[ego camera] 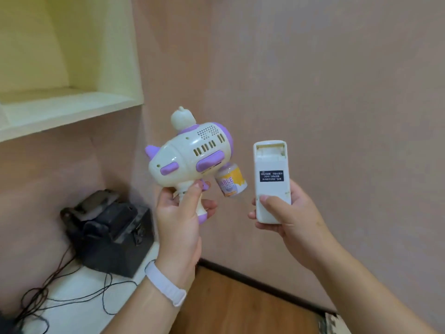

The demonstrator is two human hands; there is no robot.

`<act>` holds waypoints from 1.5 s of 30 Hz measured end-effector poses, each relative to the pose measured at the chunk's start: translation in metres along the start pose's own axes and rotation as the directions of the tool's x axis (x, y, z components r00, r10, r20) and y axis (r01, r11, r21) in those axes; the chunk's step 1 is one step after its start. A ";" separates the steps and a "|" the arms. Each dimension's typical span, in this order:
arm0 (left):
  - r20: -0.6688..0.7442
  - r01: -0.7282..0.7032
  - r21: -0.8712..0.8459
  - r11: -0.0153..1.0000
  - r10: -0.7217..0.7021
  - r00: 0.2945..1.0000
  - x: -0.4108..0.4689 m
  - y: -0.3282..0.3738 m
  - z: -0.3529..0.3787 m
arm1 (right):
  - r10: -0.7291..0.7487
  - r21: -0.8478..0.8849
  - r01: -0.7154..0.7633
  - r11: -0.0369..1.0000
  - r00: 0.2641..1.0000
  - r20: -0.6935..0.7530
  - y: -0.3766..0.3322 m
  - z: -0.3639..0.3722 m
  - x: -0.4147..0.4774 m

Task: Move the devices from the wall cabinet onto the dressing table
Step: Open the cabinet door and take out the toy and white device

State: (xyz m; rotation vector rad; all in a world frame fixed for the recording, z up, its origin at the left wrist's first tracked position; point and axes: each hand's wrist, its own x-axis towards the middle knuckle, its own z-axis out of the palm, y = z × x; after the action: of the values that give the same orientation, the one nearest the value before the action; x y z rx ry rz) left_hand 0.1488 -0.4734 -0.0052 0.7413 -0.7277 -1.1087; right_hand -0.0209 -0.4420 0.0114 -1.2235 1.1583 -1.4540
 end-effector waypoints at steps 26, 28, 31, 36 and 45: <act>0.676 0.351 0.340 0.872 -0.487 0.554 -0.490 -0.132 0.246 | -0.031 -0.088 -0.067 0.994 0.594 -0.804 -0.041 -0.385 -0.466; 0.720 0.344 0.372 0.862 -0.502 0.479 -0.523 -0.135 0.261 | -0.039 -0.092 -0.072 0.993 0.538 -0.842 -0.045 -0.400 -0.497; 0.762 0.356 0.412 0.839 -0.531 0.371 -0.564 -0.144 0.280 | -0.041 -0.082 -0.074 0.994 0.442 -0.896 -0.048 -0.418 -0.537; 0.802 0.368 0.468 0.803 -0.561 0.206 -0.622 -0.171 0.308 | -0.024 -0.044 -0.075 0.996 0.246 -0.969 -0.045 -0.441 -0.590; 0.783 0.416 0.568 0.711 -0.622 -0.006 -0.696 -0.246 0.371 | 0.025 0.027 -0.143 0.989 -0.019 -1.000 -0.038 -0.510 -0.629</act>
State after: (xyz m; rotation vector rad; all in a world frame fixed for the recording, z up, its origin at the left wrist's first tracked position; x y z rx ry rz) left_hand -0.4723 0.0642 -0.0982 0.3423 -1.7437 -2.3615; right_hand -0.4509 0.2363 -0.0943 0.2575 2.1946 -2.2559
